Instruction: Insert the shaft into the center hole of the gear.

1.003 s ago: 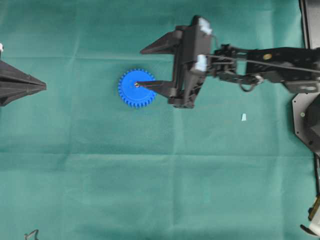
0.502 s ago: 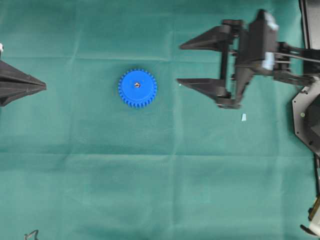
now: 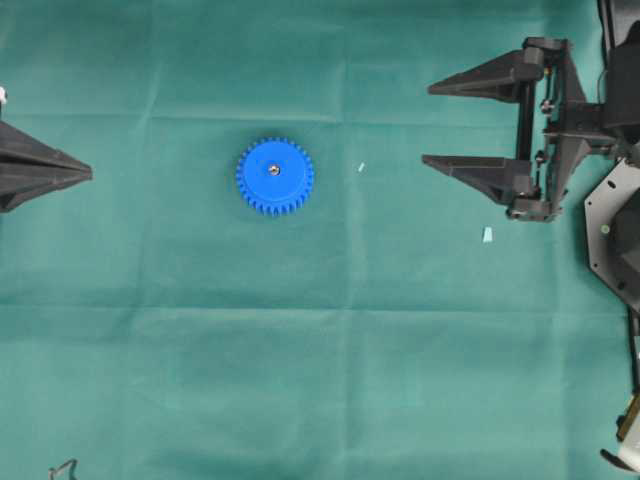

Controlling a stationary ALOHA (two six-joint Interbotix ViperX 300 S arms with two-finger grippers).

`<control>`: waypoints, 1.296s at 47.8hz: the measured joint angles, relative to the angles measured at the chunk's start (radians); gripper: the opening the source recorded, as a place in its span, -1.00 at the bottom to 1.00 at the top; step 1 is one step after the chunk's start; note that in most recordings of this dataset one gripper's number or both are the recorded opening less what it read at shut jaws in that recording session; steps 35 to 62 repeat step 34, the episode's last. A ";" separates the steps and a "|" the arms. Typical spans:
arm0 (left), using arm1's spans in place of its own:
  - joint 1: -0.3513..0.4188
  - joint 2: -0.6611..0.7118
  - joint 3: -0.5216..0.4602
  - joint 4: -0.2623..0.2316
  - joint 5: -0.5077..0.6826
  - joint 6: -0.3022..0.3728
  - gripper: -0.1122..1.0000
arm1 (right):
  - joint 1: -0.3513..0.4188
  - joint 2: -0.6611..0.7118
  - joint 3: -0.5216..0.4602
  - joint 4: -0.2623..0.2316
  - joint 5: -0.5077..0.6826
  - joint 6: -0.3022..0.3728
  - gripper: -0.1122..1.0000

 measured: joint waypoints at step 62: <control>0.000 0.000 0.000 0.000 0.000 -0.002 -0.80 | 0.002 -0.002 0.012 0.000 -0.023 0.000 0.80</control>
